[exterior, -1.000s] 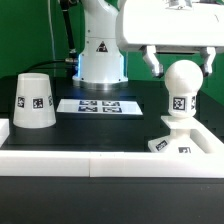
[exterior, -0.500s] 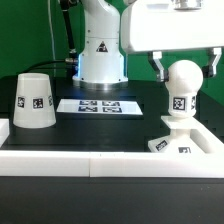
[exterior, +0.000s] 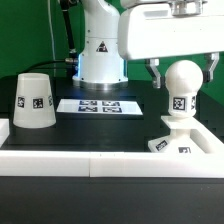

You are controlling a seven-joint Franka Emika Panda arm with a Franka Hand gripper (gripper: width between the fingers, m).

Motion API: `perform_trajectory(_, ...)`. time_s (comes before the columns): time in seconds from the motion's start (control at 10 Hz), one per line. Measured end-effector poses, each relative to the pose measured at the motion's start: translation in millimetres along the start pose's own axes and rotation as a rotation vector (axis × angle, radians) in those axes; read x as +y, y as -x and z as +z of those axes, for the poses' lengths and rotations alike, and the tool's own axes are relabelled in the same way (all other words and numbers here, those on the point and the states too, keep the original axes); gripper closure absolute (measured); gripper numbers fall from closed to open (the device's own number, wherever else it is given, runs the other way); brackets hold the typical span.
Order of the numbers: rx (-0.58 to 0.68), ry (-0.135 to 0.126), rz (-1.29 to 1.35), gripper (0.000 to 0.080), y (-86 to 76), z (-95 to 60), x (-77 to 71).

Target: Assemble lamp

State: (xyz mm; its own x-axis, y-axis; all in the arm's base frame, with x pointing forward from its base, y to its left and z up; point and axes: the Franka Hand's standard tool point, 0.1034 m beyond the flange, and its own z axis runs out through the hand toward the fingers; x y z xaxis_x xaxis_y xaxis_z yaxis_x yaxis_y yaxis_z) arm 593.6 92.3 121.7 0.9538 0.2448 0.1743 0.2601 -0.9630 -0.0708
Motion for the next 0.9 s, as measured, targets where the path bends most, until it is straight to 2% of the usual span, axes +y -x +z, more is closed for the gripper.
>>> perform_trajectory(0.1, 0.002, 0.0, -0.002, 0.0101, 0.1, 0.4, -1.2)
perform_trajectory(0.2, 0.002, 0.001, 0.0, 0.0226, 0.3, 0.6, -0.4)
perform_trajectory(0.5, 0.003, -0.001, 0.04, 0.0223, 0.3, 0.7, -0.6)
perform_trajectory(0.9, -0.009, -0.006, 0.493, 0.0223, 1.9, 0.6, -1.6)
